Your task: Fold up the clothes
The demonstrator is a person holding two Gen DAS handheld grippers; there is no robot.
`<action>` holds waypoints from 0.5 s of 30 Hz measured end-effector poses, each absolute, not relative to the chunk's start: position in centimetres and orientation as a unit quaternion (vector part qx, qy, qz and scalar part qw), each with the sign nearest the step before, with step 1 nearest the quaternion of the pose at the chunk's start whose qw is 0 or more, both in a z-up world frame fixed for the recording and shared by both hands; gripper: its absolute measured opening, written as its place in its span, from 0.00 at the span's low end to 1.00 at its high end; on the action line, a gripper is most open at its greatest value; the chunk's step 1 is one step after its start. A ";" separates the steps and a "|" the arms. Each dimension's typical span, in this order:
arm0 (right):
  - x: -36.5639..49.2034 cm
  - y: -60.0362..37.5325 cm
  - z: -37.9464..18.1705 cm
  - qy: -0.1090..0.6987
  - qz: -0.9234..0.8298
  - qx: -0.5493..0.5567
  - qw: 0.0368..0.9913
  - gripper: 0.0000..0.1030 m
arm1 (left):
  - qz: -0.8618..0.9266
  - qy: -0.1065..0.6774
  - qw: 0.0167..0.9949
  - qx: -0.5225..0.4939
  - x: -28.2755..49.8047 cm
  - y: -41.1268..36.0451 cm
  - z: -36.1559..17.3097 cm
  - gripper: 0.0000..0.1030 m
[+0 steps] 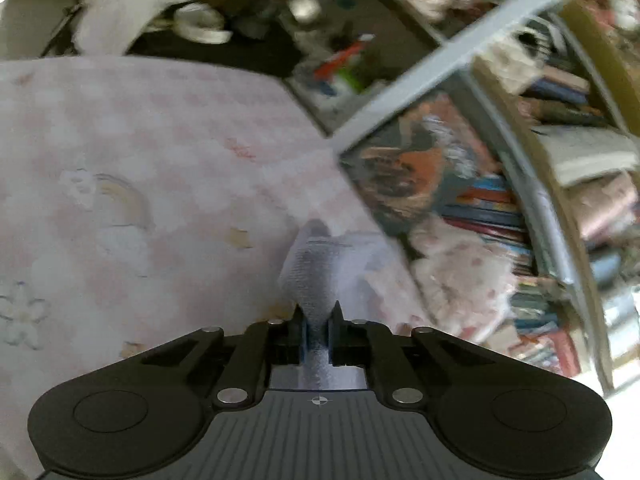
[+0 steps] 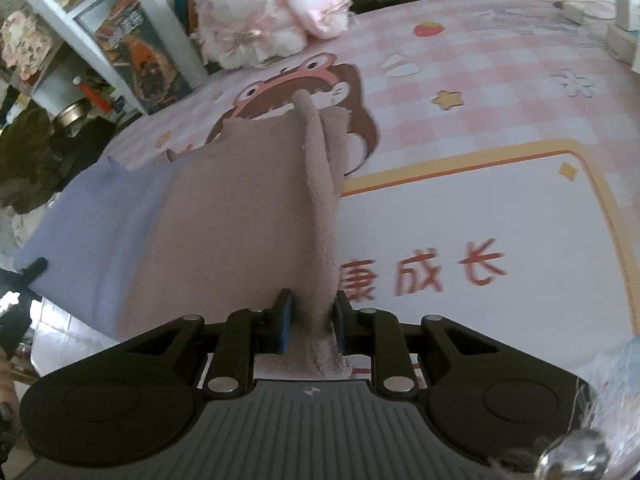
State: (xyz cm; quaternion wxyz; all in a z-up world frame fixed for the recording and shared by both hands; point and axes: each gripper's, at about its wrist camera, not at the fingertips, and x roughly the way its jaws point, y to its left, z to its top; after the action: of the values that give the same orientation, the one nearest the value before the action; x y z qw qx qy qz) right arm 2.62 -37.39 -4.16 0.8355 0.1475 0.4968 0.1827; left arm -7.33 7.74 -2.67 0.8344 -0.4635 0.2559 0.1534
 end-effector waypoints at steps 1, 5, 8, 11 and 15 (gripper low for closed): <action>2.6 -37.0 -4.2 0.496 0.184 0.145 0.836 0.19 | 0.169 0.268 0.823 -0.472 -7.4 8.7 -3.7 0.07; 2.5 -35.6 -4.1 0.495 0.191 0.136 0.837 0.19 | 0.165 0.264 0.801 -0.511 -7.8 10.7 -5.5 0.08; 2.4 -34.5 -4.1 0.494 0.195 0.130 0.837 0.19 | 0.159 0.264 0.797 -0.519 -7.3 11.1 -6.0 0.13; 2.5 -34.3 -4.2 0.495 0.192 0.132 0.837 0.19 | 0.151 0.276 0.791 -0.524 -6.6 11.0 -6.6 0.21; 2.5 -34.1 -4.1 0.494 0.190 0.125 0.839 0.19 | 0.141 0.288 0.791 -0.521 -6.0 10.7 -7.2 0.23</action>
State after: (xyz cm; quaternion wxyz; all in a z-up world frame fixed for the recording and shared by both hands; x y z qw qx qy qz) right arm 2.54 -34.10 -4.11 0.8388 0.1252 0.4945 0.1904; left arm -6.00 10.68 -7.19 0.7907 -0.5214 0.2884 0.1409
